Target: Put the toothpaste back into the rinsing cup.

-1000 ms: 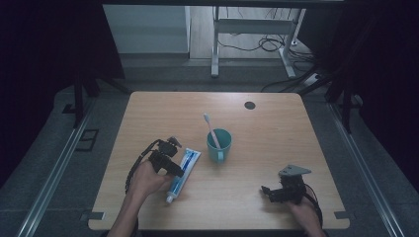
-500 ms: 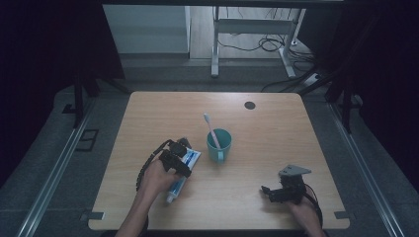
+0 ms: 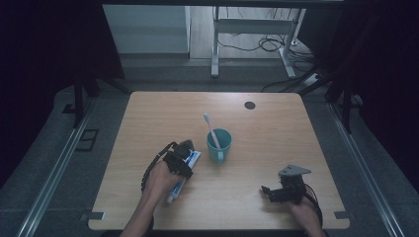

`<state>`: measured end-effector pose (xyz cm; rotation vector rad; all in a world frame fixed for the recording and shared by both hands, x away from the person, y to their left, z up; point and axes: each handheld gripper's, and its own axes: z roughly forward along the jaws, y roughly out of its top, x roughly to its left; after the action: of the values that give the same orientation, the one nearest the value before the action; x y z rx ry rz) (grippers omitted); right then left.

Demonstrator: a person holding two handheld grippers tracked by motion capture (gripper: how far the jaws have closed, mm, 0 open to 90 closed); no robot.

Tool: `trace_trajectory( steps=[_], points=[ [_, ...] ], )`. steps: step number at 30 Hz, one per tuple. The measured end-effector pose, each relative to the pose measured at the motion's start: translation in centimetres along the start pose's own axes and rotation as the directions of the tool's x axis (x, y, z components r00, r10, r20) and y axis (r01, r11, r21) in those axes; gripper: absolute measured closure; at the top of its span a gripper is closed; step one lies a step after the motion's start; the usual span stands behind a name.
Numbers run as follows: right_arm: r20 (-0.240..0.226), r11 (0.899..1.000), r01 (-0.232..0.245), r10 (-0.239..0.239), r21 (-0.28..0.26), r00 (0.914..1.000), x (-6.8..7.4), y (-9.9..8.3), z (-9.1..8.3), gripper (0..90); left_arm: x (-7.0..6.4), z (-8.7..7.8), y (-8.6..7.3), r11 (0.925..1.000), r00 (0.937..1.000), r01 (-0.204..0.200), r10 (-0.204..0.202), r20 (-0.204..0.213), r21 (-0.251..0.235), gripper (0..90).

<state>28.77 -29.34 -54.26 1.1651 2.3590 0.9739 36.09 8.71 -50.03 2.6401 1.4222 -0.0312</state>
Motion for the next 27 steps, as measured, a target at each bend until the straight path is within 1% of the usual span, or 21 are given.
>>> trace_trajectory(
  steps=[5, 7, 10, 13, 16, 19, 25, 27],
  points=[
    [0.0, 1.0, 0.0, 0.0, 0.0, 1.0, 0.0, 0.0, 0.0, 2.0, -0.3, 0.1, 0.3, 0.9996, 0.9999, -0.001, 0.002, -0.016, 0.027, 43.5],
    [0.0, 1.0, 0.0, 0.0, 0.0, 1.0, 0.0, 0.0, 0.0, 2.0, -0.3, 0.1, 0.4, 0.9992, 0.9999, -0.005, 0.006, -0.016, 0.039, 44.9],
    [0.0, 1.0, 0.0, 0.0, 0.0, 1.0, 0.0, 0.0, 0.0, 2.0, -0.4, 0.1, 0.5, 0.998, 0.9997, -0.014, 0.016, -0.017, 0.061, 48.9],
    [0.0, 1.0, 0.0, 0.0, 0.0, 1.0, 0.0, 0.0, 0.0, 2.0, -0.4, -0.1, 0.5, 0.9972, 0.9997, -0.023, 0.023, -0.002, 0.071, 54.7],
    [0.0, 1.0, 0.0, 0.0, 0.0, 1.0, 0.0, 0.0, 0.0, 2.0, -0.4, -0.5, 0.4, 0.9971, 0.9992, -0.039, 0.039, 0.002, 0.065, 63.2],
    [0.0, 1.0, 0.0, 0.0, 0.0, 1.0, 0.0, 0.0, 0.0, 2.0, -0.4, -0.8, 0.2, 0.9969, 0.9985, -0.055, 0.055, 0.007, 0.056, 67.5],
    [0.0, 1.0, 0.001, -0.001, 0.0, 1.0, 0.0, 0.0, 0.0, 2.0, 0.0, -1.0, -0.2, 0.9967, 0.9974, -0.068, 0.067, 0.024, 0.043, 70.4],
    [0.0, 1.0, 0.001, -0.001, 0.0, 1.0, 0.0, 0.0, 0.0, 2.0, 0.1, -1.0, -0.4, 0.9972, 0.9974, -0.065, 0.063, 0.034, 0.037, 70.8]
  ],
)
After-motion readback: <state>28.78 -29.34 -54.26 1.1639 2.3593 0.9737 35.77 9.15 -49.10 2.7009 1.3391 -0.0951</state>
